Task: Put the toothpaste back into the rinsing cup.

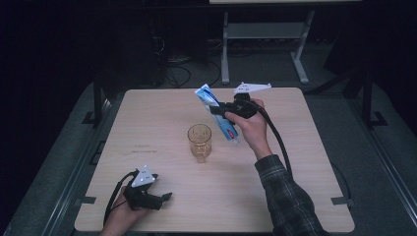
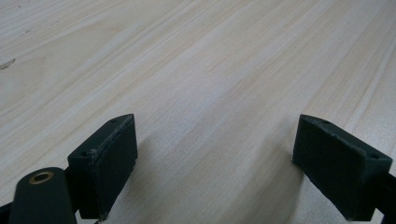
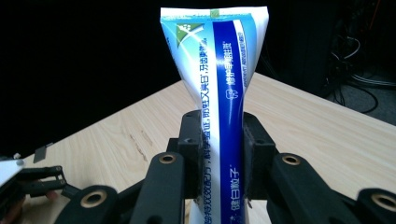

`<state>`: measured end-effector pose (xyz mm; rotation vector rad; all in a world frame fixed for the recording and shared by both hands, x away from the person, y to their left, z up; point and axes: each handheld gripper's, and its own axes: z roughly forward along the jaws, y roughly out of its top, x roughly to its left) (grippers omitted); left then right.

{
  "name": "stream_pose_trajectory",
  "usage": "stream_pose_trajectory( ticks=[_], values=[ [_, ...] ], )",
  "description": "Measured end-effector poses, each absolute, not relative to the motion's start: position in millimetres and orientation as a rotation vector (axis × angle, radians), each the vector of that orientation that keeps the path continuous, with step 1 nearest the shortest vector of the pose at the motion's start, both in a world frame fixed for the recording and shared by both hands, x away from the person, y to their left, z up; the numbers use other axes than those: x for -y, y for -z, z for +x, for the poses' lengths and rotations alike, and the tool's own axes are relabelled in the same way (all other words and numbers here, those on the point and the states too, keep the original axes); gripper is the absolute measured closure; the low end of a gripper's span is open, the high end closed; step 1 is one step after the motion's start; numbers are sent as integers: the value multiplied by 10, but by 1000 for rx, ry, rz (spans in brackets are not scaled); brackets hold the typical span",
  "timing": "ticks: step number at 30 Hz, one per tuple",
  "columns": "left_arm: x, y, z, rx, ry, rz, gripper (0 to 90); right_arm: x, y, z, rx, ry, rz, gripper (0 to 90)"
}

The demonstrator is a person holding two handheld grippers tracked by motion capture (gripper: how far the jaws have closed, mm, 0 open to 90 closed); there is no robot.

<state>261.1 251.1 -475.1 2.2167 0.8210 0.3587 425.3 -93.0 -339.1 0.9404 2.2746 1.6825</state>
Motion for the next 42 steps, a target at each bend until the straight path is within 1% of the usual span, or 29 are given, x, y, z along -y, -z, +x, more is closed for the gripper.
stream_pose_trajectory(
  ticks=[17,26,42],
  values=[
    [-2503,4752,2607,-811,-354,2218,132,643,3281,4384,-2293,-1678,903,731],
    [-2500,4750,2605,-807,-351,2222,131,489,3304,4445,-2313,-1676,894,731],
    [-2488,4753,2601,-801,-349,2218,131,241,3241,4524,-2341,-1673,857,731]
  ],
)
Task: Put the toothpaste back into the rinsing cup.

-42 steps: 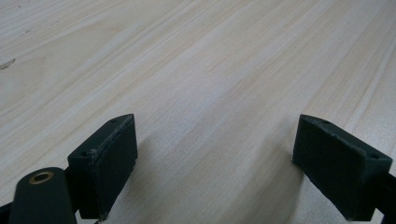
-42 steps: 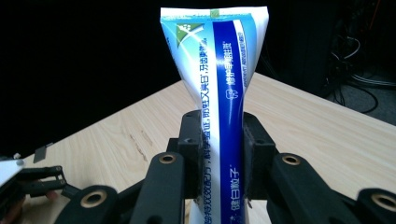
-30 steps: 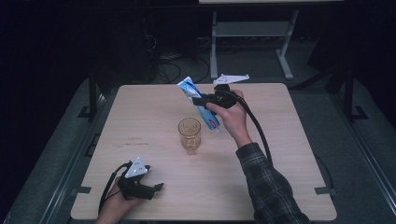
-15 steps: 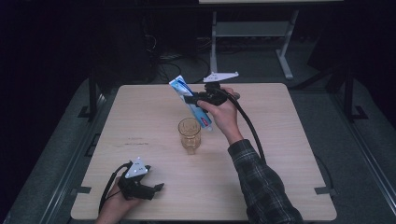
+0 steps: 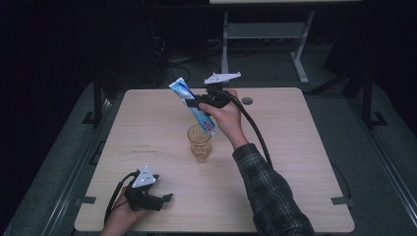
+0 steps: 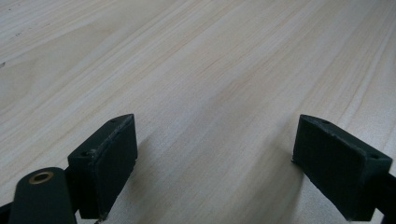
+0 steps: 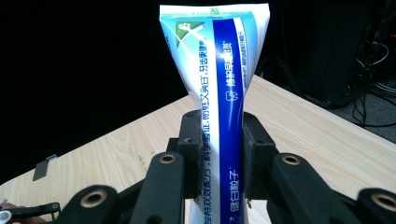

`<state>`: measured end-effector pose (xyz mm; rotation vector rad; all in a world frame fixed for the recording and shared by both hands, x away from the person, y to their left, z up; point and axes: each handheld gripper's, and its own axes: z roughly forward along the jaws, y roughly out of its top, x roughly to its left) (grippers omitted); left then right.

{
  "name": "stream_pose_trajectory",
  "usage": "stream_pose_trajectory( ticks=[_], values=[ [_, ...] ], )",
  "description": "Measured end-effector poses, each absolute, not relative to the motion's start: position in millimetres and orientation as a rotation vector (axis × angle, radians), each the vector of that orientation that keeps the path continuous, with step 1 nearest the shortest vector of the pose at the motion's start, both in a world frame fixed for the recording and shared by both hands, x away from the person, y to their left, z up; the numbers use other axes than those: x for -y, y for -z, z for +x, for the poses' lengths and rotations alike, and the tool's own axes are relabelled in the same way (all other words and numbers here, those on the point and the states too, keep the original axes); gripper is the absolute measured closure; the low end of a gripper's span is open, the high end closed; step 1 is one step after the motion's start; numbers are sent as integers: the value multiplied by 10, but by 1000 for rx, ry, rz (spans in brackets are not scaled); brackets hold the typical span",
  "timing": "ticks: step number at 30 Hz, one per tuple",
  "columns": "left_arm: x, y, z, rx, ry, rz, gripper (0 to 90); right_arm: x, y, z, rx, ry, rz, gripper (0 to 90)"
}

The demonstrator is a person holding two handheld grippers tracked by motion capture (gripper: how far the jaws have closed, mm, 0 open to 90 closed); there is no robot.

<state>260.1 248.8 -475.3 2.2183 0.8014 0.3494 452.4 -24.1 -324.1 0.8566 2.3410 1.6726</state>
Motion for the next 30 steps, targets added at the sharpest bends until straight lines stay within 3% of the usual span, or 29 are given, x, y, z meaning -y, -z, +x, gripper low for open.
stream_pose_trajectory(
  ticks=[30],
  values=[
    [-2477,4752,2595,-789,-343,2224,132,47,3331,4596,-2368,-1668,857,729]
  ],
)
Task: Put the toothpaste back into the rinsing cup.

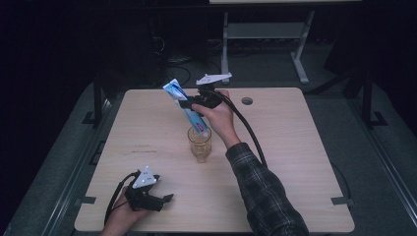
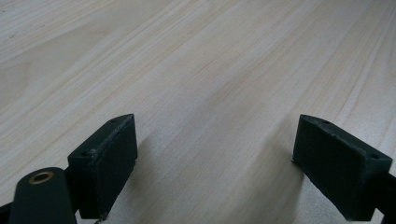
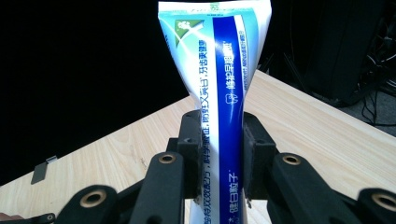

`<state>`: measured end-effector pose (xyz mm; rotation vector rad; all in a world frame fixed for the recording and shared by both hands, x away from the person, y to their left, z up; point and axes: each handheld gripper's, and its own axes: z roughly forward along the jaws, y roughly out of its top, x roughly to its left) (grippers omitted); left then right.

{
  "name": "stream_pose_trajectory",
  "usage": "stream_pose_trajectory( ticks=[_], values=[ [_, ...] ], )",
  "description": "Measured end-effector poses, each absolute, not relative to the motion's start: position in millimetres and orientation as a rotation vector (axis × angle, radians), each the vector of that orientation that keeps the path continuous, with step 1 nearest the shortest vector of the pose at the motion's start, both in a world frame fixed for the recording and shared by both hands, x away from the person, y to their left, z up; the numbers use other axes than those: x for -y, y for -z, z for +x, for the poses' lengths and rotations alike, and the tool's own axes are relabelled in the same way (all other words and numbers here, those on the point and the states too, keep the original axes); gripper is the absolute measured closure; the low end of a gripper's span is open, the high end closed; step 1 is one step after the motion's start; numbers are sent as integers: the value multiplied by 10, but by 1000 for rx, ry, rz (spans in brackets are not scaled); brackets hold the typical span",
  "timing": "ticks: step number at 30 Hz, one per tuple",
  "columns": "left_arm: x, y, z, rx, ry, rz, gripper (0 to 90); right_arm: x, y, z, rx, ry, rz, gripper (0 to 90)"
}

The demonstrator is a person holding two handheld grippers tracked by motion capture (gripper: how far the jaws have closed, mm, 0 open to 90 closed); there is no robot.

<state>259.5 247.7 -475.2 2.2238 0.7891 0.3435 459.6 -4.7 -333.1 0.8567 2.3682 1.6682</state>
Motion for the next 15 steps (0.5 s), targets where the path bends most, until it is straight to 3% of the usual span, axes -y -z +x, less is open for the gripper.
stream_pose_trajectory(
  ticks=[15],
  values=[
    [-2475,4751,2593,-788,-342,2227,131,54,3434,4587,-2382,-1664,866,729]
  ],
)
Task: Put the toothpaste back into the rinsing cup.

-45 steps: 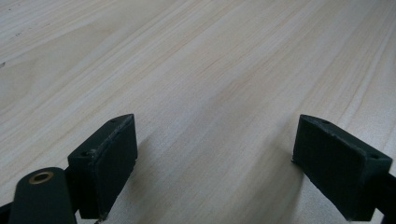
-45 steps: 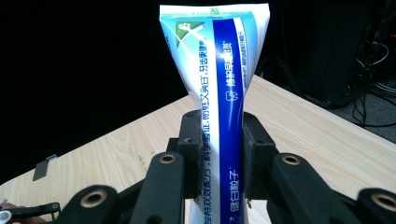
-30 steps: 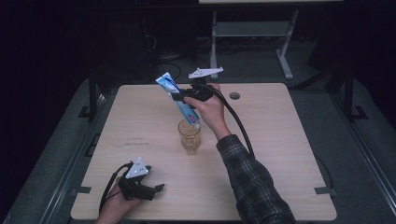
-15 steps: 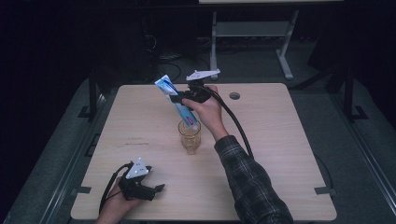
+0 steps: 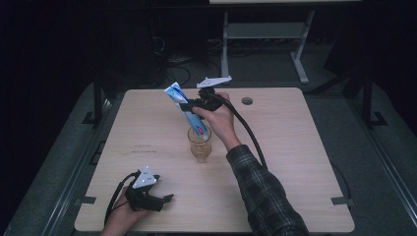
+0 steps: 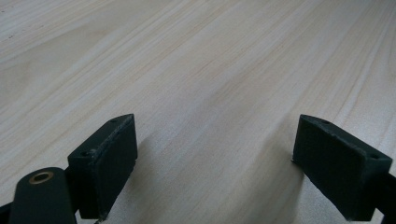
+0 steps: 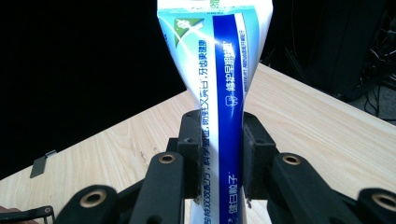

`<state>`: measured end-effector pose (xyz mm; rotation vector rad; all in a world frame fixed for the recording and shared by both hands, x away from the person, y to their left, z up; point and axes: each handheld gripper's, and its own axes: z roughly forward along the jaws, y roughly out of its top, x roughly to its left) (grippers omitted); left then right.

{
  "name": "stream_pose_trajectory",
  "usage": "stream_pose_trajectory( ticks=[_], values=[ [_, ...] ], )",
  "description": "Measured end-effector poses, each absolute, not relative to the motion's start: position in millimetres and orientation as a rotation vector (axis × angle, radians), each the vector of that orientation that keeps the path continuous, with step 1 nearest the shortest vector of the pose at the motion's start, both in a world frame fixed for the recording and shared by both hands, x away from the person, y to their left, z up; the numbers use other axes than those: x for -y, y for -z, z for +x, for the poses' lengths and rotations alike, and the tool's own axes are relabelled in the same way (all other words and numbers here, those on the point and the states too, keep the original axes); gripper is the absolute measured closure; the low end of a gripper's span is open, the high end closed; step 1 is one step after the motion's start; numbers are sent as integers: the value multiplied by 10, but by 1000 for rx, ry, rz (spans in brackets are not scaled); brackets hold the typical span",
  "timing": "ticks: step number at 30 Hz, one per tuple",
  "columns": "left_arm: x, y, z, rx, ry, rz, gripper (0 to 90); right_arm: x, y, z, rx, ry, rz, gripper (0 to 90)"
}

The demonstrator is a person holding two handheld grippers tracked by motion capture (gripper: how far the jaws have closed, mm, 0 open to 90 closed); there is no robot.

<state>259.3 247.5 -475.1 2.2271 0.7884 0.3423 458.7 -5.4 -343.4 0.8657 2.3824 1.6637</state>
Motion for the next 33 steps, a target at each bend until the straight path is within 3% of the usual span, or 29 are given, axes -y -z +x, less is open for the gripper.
stream_pose_trajectory(
  ticks=[33],
  values=[
    [-2474,4750,2594,-787,-343,2228,131,193,3656,4482,-2425,-1636,862,730]
  ],
)
